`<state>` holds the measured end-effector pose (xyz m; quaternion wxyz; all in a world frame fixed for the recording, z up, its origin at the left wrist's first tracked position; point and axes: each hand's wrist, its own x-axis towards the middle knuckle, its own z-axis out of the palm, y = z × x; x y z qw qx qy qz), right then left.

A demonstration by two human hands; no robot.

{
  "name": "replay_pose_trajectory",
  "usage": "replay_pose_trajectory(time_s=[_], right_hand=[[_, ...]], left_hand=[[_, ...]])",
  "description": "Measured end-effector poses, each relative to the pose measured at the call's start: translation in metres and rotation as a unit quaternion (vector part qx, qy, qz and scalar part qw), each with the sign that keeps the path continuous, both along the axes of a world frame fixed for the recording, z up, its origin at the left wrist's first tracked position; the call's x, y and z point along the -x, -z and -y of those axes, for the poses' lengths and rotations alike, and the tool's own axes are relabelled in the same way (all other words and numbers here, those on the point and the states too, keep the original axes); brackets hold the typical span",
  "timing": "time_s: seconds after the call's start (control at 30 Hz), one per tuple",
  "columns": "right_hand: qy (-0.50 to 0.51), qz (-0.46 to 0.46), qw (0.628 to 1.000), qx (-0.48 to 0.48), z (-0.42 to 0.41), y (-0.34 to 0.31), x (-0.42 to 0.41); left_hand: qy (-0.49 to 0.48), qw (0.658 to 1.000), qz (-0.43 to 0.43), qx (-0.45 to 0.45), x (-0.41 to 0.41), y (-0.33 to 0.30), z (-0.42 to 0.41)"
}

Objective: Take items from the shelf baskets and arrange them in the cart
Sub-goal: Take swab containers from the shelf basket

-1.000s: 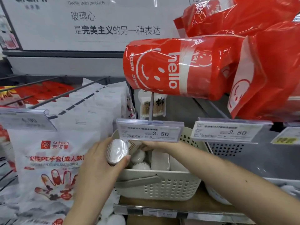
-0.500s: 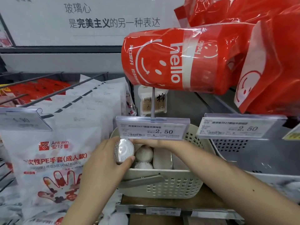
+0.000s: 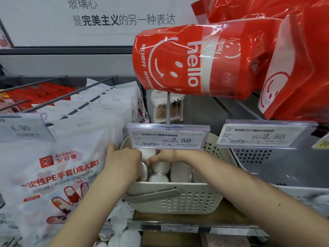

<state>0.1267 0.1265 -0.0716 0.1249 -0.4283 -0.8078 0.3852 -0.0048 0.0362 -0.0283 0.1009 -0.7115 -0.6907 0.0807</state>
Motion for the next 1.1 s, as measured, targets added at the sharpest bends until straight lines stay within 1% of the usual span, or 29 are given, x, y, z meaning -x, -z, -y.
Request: replay_pose_trajectory(time_s=[0.13,0.27,0.37,0.43,0.6,0.8,0.9,1.0,1.03,1.1], right_hand=[[-0.007,0.033,0.999,-0.025,0.0,-0.001,-0.001],[-0.032,0.069,0.996,-0.054,0.001,0.0,0.002],[-0.029,0.092,0.993,-0.071,0.002,-0.001,0.004],[-0.027,0.1,0.992,-0.079,0.002,-0.002,0.004],[-0.032,0.094,0.989,-0.107,0.003,-0.003,0.004],[-0.024,0.061,0.994,-0.085,0.008,-0.003,0.005],[-0.029,0.057,0.994,-0.093,0.009,-0.007,0.003],[-0.042,0.065,0.995,-0.061,0.009,-0.012,-0.002],[-0.049,0.074,0.995,-0.048,0.008,-0.014,-0.005],[-0.063,0.125,0.989,-0.041,0.006,-0.015,-0.011]], left_hand=[[0.055,0.998,-0.028,0.024,0.002,-0.005,-0.004],[0.083,0.994,-0.037,0.053,0.003,-0.003,-0.01],[0.101,0.991,-0.047,0.07,0.004,0.001,-0.016],[0.113,0.99,-0.057,0.068,0.005,0.005,-0.019],[0.125,0.988,-0.089,0.024,0.007,0.015,-0.026],[0.121,0.99,-0.066,-0.037,0.005,0.018,-0.032],[0.122,0.992,-0.037,-0.014,0.005,0.016,-0.035],[0.108,0.994,0.008,0.008,0.002,0.012,-0.035],[0.108,0.994,0.026,0.011,0.002,0.011,-0.035],[0.118,0.991,0.057,0.013,0.002,0.01,-0.034]])
